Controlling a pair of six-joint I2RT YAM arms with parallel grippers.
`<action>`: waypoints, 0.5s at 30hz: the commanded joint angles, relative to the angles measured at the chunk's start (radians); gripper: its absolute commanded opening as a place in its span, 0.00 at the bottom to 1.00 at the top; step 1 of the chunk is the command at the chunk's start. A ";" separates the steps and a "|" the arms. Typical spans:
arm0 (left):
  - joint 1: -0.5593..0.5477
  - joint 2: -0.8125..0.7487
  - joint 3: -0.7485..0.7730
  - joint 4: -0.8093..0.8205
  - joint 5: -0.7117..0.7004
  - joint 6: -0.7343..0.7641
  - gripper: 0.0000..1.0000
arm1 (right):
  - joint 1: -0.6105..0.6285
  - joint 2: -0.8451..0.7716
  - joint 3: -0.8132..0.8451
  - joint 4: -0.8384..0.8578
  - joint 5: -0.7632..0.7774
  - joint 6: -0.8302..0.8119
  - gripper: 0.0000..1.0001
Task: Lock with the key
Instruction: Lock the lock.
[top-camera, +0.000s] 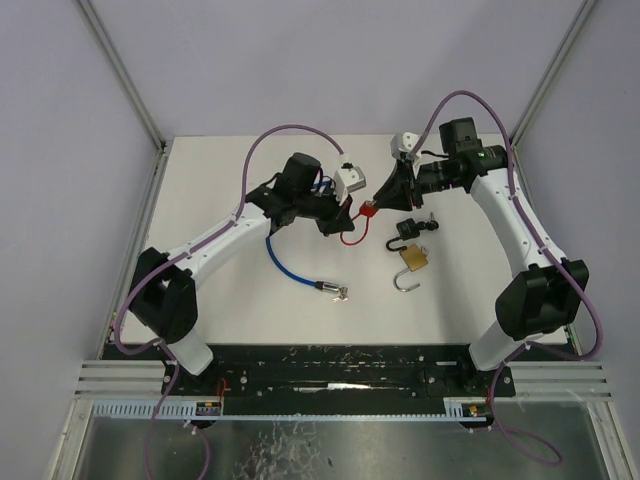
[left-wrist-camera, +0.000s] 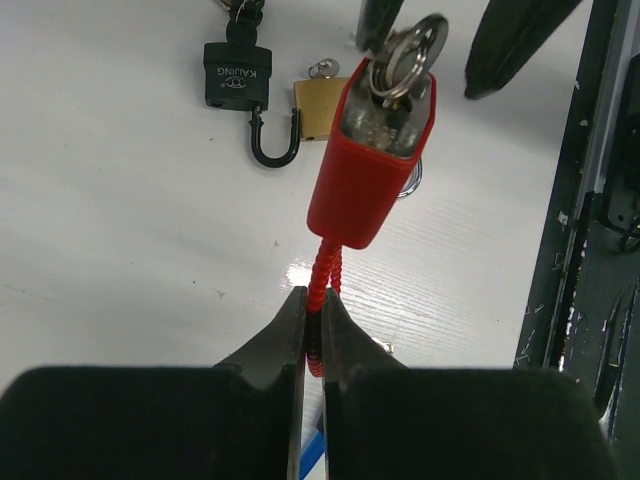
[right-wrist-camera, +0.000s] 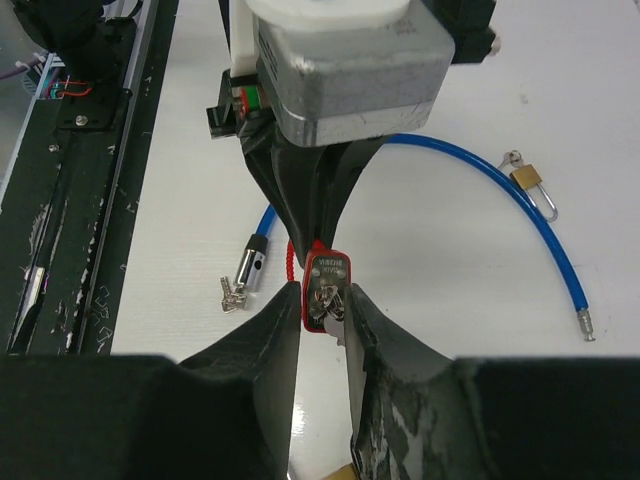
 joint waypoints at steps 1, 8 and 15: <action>-0.001 0.006 0.045 0.006 0.020 0.006 0.00 | 0.011 -0.008 0.076 -0.009 -0.041 0.007 0.31; -0.002 0.004 0.043 0.006 0.021 0.006 0.00 | 0.010 -0.010 0.064 -0.012 -0.026 0.010 0.29; -0.002 0.005 0.045 0.006 0.030 0.006 0.00 | 0.011 -0.002 0.047 -0.017 -0.002 -0.001 0.29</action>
